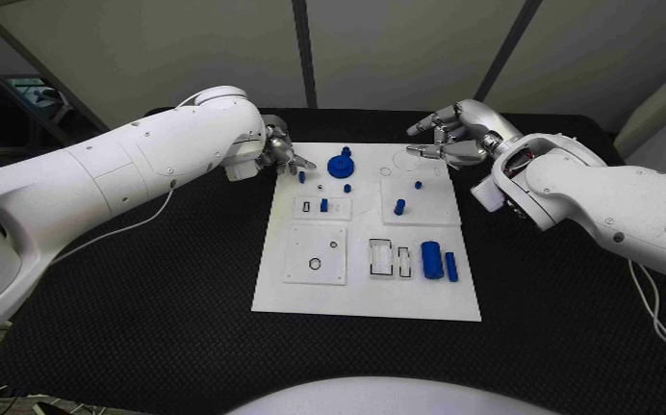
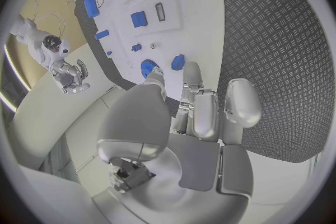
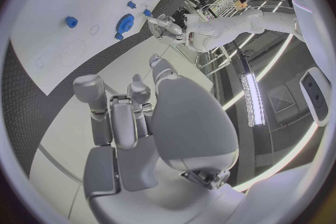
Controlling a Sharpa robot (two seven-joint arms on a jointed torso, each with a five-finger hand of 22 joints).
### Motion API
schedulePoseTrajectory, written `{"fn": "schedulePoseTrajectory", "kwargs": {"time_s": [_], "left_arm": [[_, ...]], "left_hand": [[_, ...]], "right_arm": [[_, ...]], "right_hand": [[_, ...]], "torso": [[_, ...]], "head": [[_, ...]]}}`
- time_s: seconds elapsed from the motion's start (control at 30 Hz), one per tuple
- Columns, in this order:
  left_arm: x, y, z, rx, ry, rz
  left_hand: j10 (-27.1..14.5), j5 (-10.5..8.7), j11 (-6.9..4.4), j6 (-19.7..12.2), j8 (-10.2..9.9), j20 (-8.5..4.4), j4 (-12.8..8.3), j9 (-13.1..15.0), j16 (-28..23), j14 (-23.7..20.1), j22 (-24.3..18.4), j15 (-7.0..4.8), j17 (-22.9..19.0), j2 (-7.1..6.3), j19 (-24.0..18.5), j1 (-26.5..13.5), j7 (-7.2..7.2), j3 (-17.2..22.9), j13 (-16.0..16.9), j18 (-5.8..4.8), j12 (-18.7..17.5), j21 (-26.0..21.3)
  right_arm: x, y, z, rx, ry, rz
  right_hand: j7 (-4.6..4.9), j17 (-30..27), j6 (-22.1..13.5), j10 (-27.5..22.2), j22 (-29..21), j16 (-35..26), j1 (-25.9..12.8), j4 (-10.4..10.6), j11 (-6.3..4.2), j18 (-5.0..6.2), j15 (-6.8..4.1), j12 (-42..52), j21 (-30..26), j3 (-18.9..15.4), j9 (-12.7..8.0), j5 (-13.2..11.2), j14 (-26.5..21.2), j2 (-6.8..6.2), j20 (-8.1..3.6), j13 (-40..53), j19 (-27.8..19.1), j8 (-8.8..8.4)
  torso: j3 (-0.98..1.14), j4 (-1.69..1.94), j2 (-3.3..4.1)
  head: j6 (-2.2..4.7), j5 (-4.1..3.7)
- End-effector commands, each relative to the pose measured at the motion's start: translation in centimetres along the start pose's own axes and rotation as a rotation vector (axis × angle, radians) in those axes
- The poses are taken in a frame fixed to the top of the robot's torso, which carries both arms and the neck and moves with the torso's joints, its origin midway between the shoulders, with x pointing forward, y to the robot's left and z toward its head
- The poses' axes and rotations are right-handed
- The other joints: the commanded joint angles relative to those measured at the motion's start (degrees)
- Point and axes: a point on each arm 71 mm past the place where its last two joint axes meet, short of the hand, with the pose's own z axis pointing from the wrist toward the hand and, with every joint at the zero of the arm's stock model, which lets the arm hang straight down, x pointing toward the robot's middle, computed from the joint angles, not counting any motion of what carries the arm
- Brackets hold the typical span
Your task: Assemble the parts on the task board
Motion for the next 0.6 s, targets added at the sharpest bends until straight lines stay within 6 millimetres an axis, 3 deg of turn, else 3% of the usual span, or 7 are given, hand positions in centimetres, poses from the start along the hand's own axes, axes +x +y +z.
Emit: {"fn": "schedulePoseTrajectory", "kwargs": {"time_s": [0.03,0.4,0.6], "left_arm": [[0.05,-0.09,0.02,0.004,0.015,0.017],[0.20,-0.27,0.15,0.010,0.022,0.021],[0.27,-0.31,0.19,0.012,0.029,0.025]], "left_hand": [[0.45,-0.10,-0.01,0.48,0.09,0.01,-0.35,-0.12,0.21,2.22,0.09,-0.02,0.05,0.24,0.39,0.61,-0.14,-0.09,-0.08,-1.20,0.26,0.33],[0.61,-0.06,-0.15,0.95,0.25,-0.10,-1.00,-0.61,0.23,2.24,0.44,-0.14,0.07,1.47,0.58,2.38,-0.28,0.05,-0.37,-1.26,0.32,0.48],[0.65,-0.02,-0.29,1.18,0.32,-0.21,-2.20,-1.06,0.23,2.24,0.69,-0.26,0.06,2.98,0.69,4.70,-0.42,0.87,-0.67,-1.30,0.26,0.55]], "right_arm": [[0.04,0.19,0.03,-0.011,0.006,0.003],[0.09,0.24,0.07,-0.013,0.007,0.003],[0.10,0.25,0.07,-0.013,0.007,0.004]], "right_hand": [[-0.20,2.85,0.14,-0.31,-0.05,-0.20,-0.50,0.30,0.01,1.06,-0.29,-0.28,-0.20,-0.08,-0.09,0.27,3.05,0.12,-0.06,0.01,-0.30,0.36],[-0.20,2.85,0.14,-0.31,-0.05,-0.20,-0.50,0.30,0.01,1.06,-0.29,-0.28,-0.20,-0.08,-0.09,0.27,3.05,0.12,-0.06,0.01,-0.30,0.36],[-0.20,2.85,0.14,-0.31,-0.05,-0.20,-0.50,0.30,0.01,1.06,-0.29,-0.28,-0.20,-0.08,-0.09,0.27,3.05,0.12,-0.06,0.01,-0.30,0.36]], "torso": [[0.01,-0.01,-0.02],[0.03,0.04,-0.01],[-0.01,0.03,-0.01]], "head": [[-0.08,-0.02],[-0.15,-0.09],[-0.34,-0.16]]}}
